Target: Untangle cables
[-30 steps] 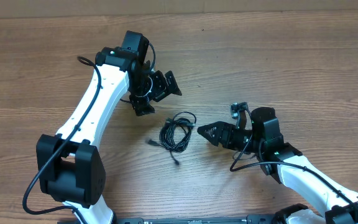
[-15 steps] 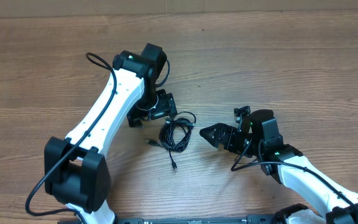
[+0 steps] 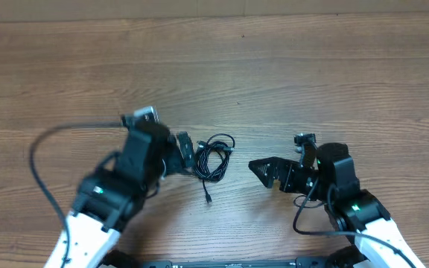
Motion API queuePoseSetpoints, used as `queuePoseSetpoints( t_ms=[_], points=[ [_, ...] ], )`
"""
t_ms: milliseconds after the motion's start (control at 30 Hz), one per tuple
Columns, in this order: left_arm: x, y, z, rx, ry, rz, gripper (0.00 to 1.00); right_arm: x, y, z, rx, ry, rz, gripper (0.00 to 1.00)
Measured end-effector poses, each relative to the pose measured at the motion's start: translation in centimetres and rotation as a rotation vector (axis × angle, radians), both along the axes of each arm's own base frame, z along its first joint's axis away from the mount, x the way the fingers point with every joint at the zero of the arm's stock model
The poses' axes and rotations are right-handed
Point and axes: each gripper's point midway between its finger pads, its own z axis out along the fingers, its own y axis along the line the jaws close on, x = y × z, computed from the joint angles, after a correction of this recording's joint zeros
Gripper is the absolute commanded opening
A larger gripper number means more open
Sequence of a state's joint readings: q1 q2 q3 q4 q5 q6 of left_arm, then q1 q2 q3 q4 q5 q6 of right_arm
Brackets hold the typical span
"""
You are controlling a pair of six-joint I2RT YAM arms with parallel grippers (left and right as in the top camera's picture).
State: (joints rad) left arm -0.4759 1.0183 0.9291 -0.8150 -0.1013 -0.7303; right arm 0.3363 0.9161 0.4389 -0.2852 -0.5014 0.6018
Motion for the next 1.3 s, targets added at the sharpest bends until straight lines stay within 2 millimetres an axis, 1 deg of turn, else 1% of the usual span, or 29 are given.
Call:
queuePoseSetpoints(
  t_ms=[33, 100, 133, 167, 233, 300, 400, 433, 467, 533, 600, 733, 767, 900, 967, 1067, 1133, 1167, 1300],
  points=[
    [-0.5, 0.1, -2.7, 0.006, 0.034, -0.003, 0.91, -0.1, -0.2, 0.2, -0.005, -0.009, -0.009, 1.0],
    [-0.9, 0.0, -5.7, 0.018, 0.08, -0.014, 0.86, -0.1, -0.4, 0.2, -0.012, -0.01, -0.018, 1.0],
    [-1.0, -0.1, -6.6, 0.023, 0.097, -0.018, 0.82, -0.1, -0.5, 0.2, -0.016, -0.011, -0.022, 1.0],
    [-0.9, -0.2, -7.3, 0.028, 0.112, -0.021, 0.81, -0.1, -0.5, 0.1, -0.019, -0.009, -0.024, 1.0],
    [-0.2, -0.7, -8.0, 0.028, 0.119, -0.027, 0.75, 0.0, -0.6, -0.1, -0.025, -0.003, -0.029, 1.0],
    [0.5, -1.1, -8.9, 0.03, 0.13, -0.032, 0.74, -0.1, -0.6, -0.4, -0.03, 0.009, -0.03, 1.0],
    [1.9, -2.7, -10.6, 0.033, 0.136, -0.108, 0.69, -0.3, -0.8, -1.2, -0.045, 0.043, -0.032, 1.0],
    [2.4, -3.4, -11.3, 0.036, 0.134, -0.16, 0.67, -0.3, -0.8, -1.4, -0.05, 0.05, -0.033, 1.0],
    [2.5, -3.8, -12.1, 0.048, 0.142, -0.196, 0.66, -0.4, -0.9, -1.7, -0.055, 0.062, -0.034, 1.0],
    [2.4, -4.1, -13.9, 0.081, 0.176, -0.253, 0.62, -0.5, -0.9, -2.0, -0.061, 0.079, -0.034, 1.0],
    [2.3, -4.1, -15.0, 0.104, 0.202, -0.285, 0.61, -0.6, -1.0, -2.4, -0.068, 0.096, -0.033, 1.0],
    [2.3, -4.0, -16.0, 0.13, 0.215, -0.307, 0.59, -0.7, -1.0, -2.9, -0.074, 0.115, -0.033, 1.0],
    [2.3, -4.0, -16.0, 0.133, 0.214, -0.308, 0.53, -0.7, -1.0, -3.0, -0.076, 0.118, -0.033, 1.0],
    [3.0, -4.2, -16.3, 0.143, 0.191, -0.318, 0.44, -0.7, -1.0, -3.0, -0.076, 0.119, -0.033, 1.0],
    [3.1, -4.1, -16.6, 0.147, 0.194, -0.32, 0.36, -0.7, -1.0, -3.0, -0.076, 0.119, -0.033, 1.0],
    [3.0, -4.1, -17.1, 0.154, 0.21, -0.321, 0.22, -0.7, -1.0, -3.0, -0.076, 0.119, -0.033, 1.0],
    [2.8, -4.0, -17.7, 0.156, 0.229, -0.321, 0.06, -0.7, -1.0, -3.0, -0.076, 0.119, -0.033, 1.0],
    [2.7, -4.1, -17.8, 0.153, 0.233, -0.316, 0.04, -0.7, -1.0, -3.0, -0.076, 0.119, -0.033, 1.0],
    [2.7, -4.1, -17.8, 0.144, 0.238, -0.308, 0.04, -0.7, -1.0, -3.0, -0.076, 0.119, -0.033, 1.0]
  ],
)
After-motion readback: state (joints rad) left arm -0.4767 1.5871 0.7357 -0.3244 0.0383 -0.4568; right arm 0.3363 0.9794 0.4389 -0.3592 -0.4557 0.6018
